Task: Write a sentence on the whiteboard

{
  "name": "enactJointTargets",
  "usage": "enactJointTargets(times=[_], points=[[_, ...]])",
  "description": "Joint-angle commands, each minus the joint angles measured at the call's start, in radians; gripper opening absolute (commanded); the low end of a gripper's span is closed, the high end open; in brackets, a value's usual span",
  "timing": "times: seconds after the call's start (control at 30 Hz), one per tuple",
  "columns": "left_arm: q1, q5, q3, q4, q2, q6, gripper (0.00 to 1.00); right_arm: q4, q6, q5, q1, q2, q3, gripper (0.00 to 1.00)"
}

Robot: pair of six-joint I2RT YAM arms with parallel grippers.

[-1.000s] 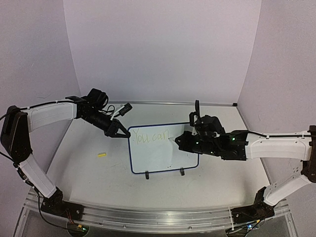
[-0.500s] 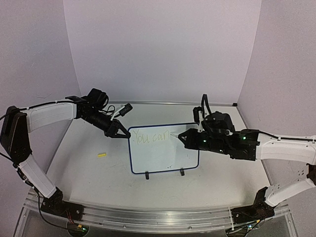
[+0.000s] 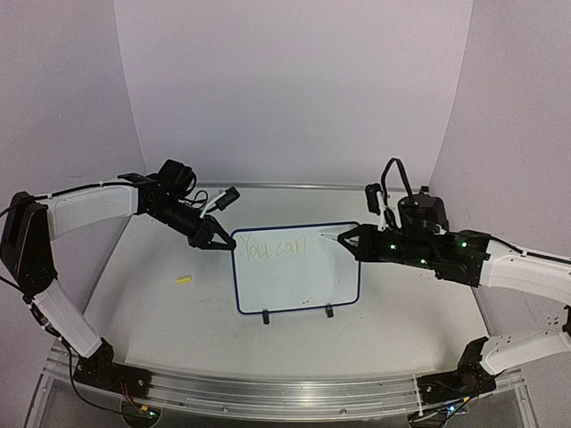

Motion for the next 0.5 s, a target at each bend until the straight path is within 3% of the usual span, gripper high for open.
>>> enactJointTargets(times=[0.0, 0.27, 0.47], points=[[-0.005, -0.077, 0.011, -0.039, -0.017, 0.029, 0.00, 0.012, -0.072, -0.078, -0.063, -0.076, -0.055, 0.00], [-0.008, -0.078, 0.009, -0.036, -0.016, 0.025, 0.00, 0.047, -0.082, -0.163, -0.082, -0.131, -0.123, 0.00], [-0.011, -0.096, 0.007, -0.030, -0.032, 0.018, 0.00, 0.223, -0.039, -0.043, 0.119, -0.021, -0.141, 0.00]])
